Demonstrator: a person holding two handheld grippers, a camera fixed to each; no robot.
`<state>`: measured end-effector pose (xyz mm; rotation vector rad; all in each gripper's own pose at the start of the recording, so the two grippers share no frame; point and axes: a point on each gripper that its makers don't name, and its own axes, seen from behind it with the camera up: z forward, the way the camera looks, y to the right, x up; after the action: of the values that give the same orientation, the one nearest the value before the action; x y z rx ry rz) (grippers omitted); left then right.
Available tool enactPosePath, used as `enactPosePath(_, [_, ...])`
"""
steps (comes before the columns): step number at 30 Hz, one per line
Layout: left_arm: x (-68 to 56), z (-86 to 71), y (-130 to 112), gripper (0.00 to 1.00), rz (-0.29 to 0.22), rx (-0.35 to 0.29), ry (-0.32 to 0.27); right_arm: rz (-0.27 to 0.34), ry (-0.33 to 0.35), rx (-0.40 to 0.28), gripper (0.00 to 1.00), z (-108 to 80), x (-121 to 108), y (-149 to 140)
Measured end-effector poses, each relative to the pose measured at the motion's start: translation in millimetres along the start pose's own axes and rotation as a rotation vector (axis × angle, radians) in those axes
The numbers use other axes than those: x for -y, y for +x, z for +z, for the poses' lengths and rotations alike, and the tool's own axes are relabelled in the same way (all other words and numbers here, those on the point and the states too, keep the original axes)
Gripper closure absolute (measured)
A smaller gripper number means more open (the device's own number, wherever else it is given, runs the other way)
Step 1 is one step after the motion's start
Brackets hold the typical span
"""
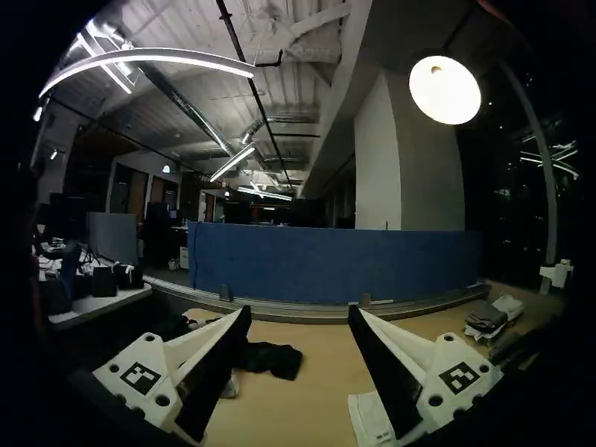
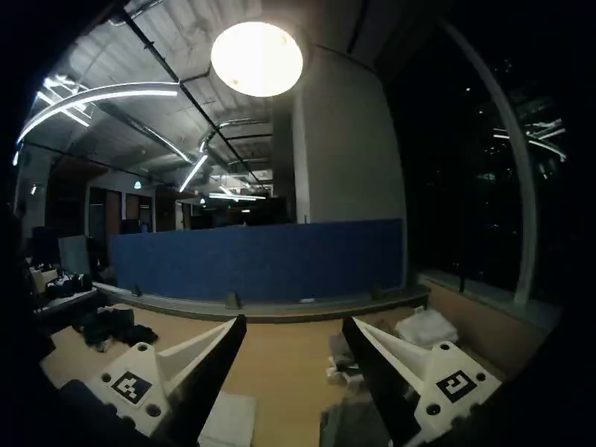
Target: Fold towel
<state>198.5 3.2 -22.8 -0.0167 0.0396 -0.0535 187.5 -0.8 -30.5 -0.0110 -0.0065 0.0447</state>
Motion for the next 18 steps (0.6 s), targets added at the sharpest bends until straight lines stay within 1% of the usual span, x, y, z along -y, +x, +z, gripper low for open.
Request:
enactPosePath(3, [-2.4,-2.3,15.2,0.04,0.010,0.010,-0.017,-0.021,0.001,-0.008,0.00,-4.7,2.2,22.0])
enactPosePath(5, [-0.4,-3.0,21.0,0.04,0.024,0.018,-0.019,-0.033,0.002,-0.020,0.00,-7.0,3.9,32.5])
enactPosePath(8, [-2.6,-4.5,26.5,0.04,0.046,0.026,-0.032,-0.045,0.009,-0.015,0.00,-9.5,6.9,38.0])
enactPosePath(12, [-14.9,-8.0,30.8,0.04,0.059,0.041,-0.073,-0.052,0.035,0.011,0.00,-11.8,13.7,39.4])
enactPosePath(14, [-22.9,-9.5,27.8,0.04,0.060,0.059,-0.105,-0.059,0.054,0.026,0.00,-12.7,17.7,37.6])
enactPosePath(18, [-33.6,-11.3,11.9,0.04,0.088,0.128,-0.157,-0.069,0.105,0.074,0.00,-13.3,26.6,31.0])
